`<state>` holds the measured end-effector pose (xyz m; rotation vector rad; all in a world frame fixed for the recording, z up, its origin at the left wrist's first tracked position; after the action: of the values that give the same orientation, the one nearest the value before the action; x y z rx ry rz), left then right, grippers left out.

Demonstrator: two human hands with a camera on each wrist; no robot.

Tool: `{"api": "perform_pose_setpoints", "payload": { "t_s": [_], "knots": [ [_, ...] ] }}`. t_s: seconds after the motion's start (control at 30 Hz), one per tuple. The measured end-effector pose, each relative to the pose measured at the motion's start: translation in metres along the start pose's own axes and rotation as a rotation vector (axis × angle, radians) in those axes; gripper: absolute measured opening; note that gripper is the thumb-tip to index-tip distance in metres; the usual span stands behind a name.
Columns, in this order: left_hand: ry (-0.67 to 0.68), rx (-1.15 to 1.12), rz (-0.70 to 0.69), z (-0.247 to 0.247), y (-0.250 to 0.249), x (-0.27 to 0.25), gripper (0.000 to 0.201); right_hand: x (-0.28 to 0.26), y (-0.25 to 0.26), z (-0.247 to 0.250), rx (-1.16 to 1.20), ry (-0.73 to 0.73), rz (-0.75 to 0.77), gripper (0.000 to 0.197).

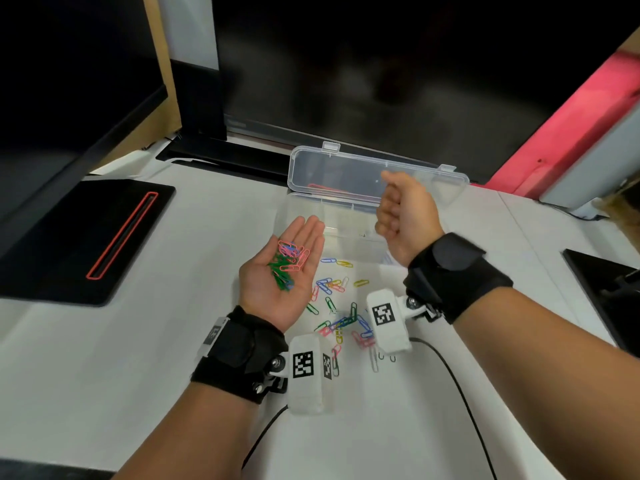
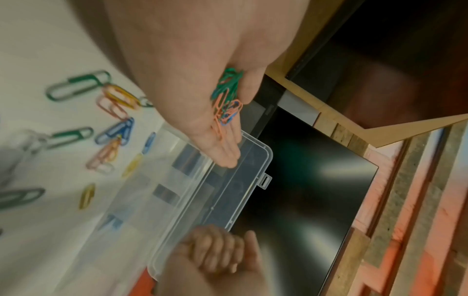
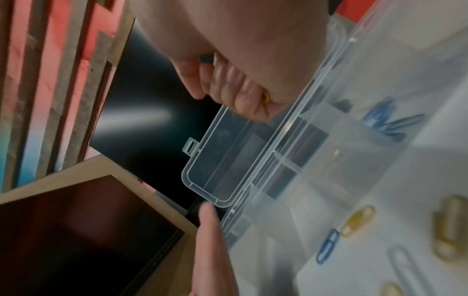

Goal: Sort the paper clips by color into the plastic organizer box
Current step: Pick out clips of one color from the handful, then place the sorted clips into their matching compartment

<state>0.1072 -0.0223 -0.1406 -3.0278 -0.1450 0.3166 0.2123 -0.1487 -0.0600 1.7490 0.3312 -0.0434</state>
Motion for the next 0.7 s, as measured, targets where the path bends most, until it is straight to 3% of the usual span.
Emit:
{"api": "perform_pose_setpoints", "payload": {
  "t_s": [0.27,0.7],
  "knots": [
    [-0.019,0.001,0.011,0.002,-0.003,0.004,0.042,0.036,0.001,0.004,-0.04,-0.17,0.19,0.041],
    [0.003,0.044,0.003,0.002,-0.002,0.005,0.043,0.036,0.003,0.006,-0.156,-0.195,0.16,0.034]
  ]
}}
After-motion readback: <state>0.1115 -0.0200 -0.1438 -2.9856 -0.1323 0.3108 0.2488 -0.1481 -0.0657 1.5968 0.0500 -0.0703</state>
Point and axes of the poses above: each hand's wrist, its own x-axis towards the middle knuckle, its own z-axis out of the back of the hand, y = z × x, the point moved 8 cm from there along x, towards the middle knuckle
